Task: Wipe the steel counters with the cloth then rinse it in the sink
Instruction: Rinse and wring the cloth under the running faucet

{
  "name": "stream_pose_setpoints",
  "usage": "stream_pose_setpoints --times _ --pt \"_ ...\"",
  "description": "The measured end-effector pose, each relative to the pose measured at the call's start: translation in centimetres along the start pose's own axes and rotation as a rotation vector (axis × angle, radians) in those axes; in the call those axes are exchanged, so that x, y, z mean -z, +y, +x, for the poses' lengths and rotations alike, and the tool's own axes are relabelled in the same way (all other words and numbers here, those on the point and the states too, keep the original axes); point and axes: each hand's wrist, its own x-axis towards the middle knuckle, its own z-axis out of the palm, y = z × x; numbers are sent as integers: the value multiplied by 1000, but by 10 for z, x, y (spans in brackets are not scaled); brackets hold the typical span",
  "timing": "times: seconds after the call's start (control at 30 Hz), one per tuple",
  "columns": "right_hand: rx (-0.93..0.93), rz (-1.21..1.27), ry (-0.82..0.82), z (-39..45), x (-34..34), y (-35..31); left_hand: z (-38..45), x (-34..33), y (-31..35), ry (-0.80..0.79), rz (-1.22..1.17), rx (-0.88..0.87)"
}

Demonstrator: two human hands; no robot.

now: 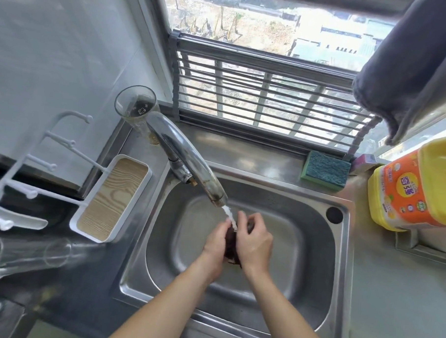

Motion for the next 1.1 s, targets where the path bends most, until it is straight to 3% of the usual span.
stream_pose_setpoints --times 0.1,0.23,0.3,0.37,0.5,0.67,0.77,0.9,1.0,1.1 --pt "-150 91 58 9 5 -12 1 -7 -1 -59 98 -66" --pt "53 25 -107 -39 -3 -15 8 0 17 30 -77 22" --pt "119 -8 -95 -42 -5 -14 2 -1 20 23 -96 50" --pt "23 -41 -55 -16 -8 -16 -8 -8 17 6 -35 49" --pt "-247 4 -137 17 -8 -18 -7 -12 15 59 152 -59" --pt "49 72 -222 -50 -11 -24 5 7 36 240 118 -43" --pt "-52 37 -110 -16 -12 -22 3 2 27 98 131 2" --pt "-290 168 -168 32 -9 -16 -5 -3 22 -63 168 35" --pt "-333 372 -236 39 -5 -10 -13 11 30 -215 216 193" --pt "-334 328 -158 46 4 4 -16 21 31 -217 333 126"
